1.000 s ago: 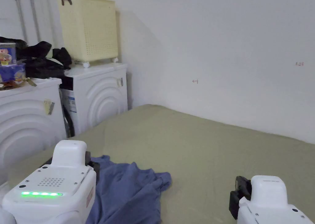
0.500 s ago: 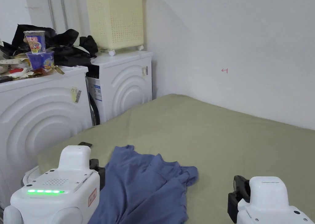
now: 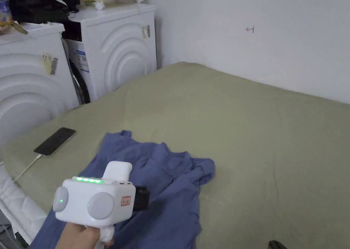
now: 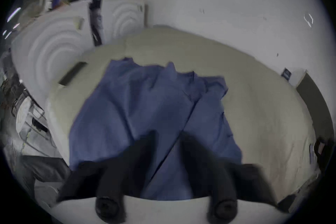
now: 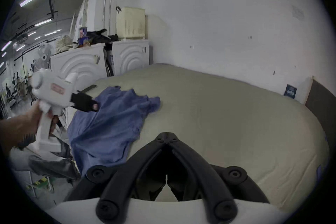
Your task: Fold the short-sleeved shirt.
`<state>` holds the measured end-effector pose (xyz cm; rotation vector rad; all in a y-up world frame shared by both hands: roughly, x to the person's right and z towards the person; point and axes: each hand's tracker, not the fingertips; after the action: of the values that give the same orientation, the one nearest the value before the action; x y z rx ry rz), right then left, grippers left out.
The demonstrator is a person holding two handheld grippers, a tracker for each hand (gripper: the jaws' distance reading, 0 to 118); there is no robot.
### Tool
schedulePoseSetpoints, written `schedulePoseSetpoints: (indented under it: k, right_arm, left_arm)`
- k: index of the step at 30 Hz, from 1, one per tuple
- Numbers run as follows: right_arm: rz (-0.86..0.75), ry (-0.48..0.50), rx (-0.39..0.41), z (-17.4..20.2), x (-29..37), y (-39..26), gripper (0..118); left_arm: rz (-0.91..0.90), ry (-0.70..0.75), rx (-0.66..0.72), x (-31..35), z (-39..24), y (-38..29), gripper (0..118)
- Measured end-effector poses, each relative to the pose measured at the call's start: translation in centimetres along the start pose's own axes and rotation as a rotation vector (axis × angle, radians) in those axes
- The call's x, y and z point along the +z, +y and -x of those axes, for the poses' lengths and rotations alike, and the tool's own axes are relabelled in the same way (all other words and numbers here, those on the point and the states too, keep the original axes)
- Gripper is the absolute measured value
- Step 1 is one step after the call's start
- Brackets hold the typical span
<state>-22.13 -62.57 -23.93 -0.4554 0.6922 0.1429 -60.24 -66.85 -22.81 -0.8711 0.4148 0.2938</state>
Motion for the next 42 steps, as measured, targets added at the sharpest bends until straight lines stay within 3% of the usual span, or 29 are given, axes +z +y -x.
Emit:
schedulePoseSetpoints:
  k: [1, 5, 8, 11, 12, 13, 14, 15, 19, 21, 29, 36, 42]
  right_arm:
    - [0.015, 0.005, -0.008, -0.1, -0.5, -0.3, 0]
    - [0.047, -0.001, -0.014, -0.6, -1.9, -1.5, 0]
    - [0.080, -0.003, -0.016, -1.0, -1.8, -2.2, 0]
    - [0.085, -0.017, -0.031, -1.9, -0.1, -2.5, 0]
    - [0.085, -0.025, -0.039, -2.2, 0.6, -2.6, 0]
    - [0.081, -0.034, -0.049, -2.6, 1.6, -2.6, 0]
    - [0.071, -0.049, -0.062, -3.2, 2.8, -2.7, 0]
    - [0.066, -0.063, -0.069, -3.6, 3.9, -2.8, 0]
    - [0.031, -0.156, -0.072, -6.3, 9.2, -3.4, 0]
    - [0.013, -0.195, -0.119, -8.0, 11.9, -3.6, 0]
    - [-0.027, -0.383, -0.209, -13.2, 21.9, -6.8, 0]
    - [-0.020, -0.535, -0.307, -16.8, 27.1, -9.8, 0]
    - [-0.003, -0.593, -0.356, -19.5, 28.2, -11.2, 0]
  left_arm:
    - [0.048, -0.010, -0.010, -1.4, 0.1, 0.2, 115]
    - [0.095, 0.063, -0.088, -5.1, -0.6, 0.1, 115]
    - [0.201, 0.029, -0.071, -7.3, -0.8, -0.6, 114]
    - [0.161, 0.043, -0.058, -6.3, -0.9, -0.3, 110]
    - [0.143, 0.035, -0.053, -5.5, -1.0, -0.2, 100]
    - [0.079, 0.032, -0.056, -4.5, -1.3, 0.1, 54]
    - [0.048, 0.105, -0.050, -3.5, -2.0, 0.3, 2]
    - [0.006, 0.152, -0.061, -2.2, -2.0, 0.6, 2]
    - [-0.037, 0.093, -0.096, 2.3, -4.9, 2.5, 2]
    - [-0.078, 0.040, -0.122, 5.3, -7.6, 3.8, 2]
    - [-0.184, -0.213, -0.409, 13.4, -26.0, 6.0, 2]
    - [-0.173, -0.470, -0.583, 15.4, -42.8, 3.3, 2]
    - [-0.047, -0.644, -0.668, 12.7, -54.6, -2.5, 2]
